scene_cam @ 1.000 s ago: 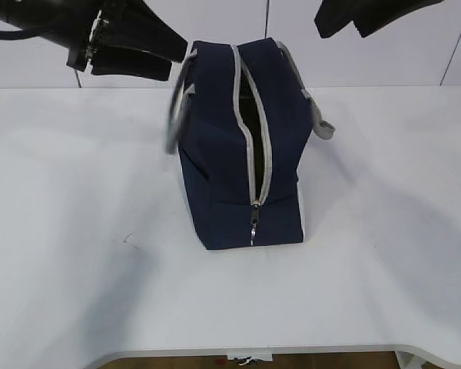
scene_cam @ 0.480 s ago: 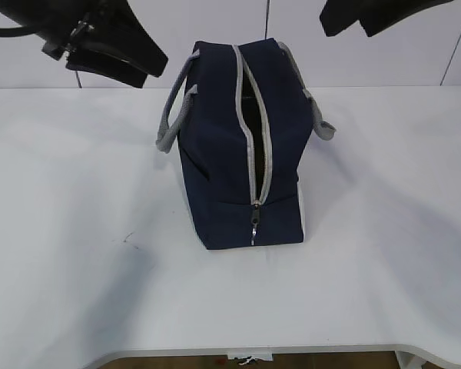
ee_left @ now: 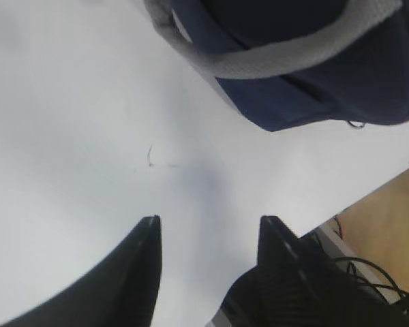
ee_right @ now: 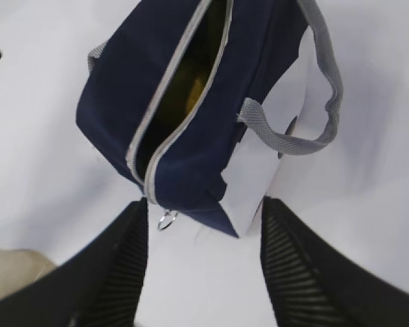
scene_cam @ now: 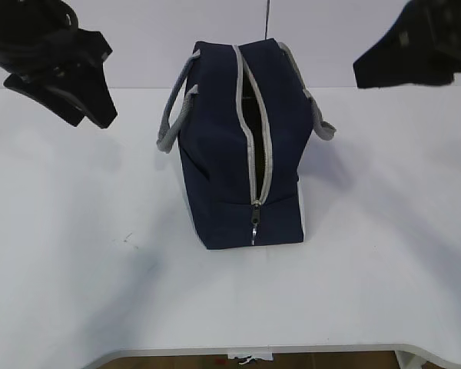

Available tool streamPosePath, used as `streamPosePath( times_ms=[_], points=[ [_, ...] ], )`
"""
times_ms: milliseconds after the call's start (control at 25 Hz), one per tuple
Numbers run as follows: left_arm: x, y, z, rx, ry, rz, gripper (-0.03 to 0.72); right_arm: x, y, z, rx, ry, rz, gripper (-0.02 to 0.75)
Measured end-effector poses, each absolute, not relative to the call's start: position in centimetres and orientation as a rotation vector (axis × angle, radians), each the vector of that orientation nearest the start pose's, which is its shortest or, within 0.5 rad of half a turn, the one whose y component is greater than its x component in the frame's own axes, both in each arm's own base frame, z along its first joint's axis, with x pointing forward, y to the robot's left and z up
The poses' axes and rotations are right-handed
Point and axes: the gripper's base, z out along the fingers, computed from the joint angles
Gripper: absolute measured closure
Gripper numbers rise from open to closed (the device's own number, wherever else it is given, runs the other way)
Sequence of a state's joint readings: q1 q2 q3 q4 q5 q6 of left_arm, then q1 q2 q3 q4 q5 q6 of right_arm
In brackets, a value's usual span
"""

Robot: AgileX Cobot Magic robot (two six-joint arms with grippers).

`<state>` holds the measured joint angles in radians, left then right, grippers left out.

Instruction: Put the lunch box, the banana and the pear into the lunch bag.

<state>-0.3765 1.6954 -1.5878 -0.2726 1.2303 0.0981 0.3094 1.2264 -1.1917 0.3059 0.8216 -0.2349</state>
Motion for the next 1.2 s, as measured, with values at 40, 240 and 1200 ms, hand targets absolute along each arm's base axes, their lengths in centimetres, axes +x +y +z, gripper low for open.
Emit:
streamPosePath(
  times_ms=[40,240,1200],
  points=[
    [31.5,-15.3,33.1,0.612,2.776,-0.436,0.337,23.3,9.5,36.7,-0.504,2.24,0.389,0.322],
    [30.4,-15.8,33.5,0.643,2.767,-0.433,0.337,22.7,8.8,32.3,-0.463,2.135,0.327,0.322],
    [27.5,-14.5,37.9,0.634,2.634,-0.443,0.337,19.7,15.1,21.6,-0.657,1.842,0.293,0.409]
  ],
)
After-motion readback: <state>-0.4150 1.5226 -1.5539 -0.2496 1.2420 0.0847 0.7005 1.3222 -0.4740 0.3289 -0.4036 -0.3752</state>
